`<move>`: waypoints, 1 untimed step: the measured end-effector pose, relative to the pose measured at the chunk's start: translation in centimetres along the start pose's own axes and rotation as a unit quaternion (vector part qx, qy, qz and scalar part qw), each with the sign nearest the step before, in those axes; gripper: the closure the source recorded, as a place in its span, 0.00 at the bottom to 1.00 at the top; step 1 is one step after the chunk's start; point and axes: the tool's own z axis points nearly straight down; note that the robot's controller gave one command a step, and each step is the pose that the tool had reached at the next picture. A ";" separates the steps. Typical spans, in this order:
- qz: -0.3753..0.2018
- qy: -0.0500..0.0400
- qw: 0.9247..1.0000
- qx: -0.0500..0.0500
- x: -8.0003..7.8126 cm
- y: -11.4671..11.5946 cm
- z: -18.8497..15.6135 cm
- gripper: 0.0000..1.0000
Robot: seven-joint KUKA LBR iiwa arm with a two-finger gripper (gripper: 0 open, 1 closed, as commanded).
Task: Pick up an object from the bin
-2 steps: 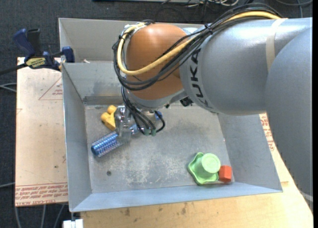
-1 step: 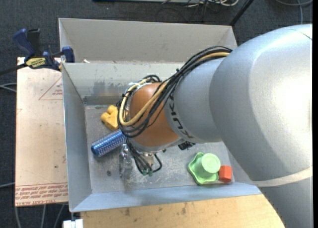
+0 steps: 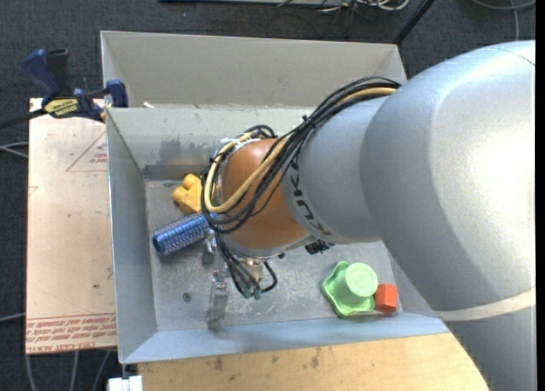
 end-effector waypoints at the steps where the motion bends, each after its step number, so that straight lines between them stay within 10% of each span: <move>1: 0.010 -0.003 1.000 -0.001 -7.4 3.2 -0.8 0.00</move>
Offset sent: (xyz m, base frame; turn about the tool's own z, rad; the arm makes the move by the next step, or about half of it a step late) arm 0.0727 0.0263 0.0070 0.0237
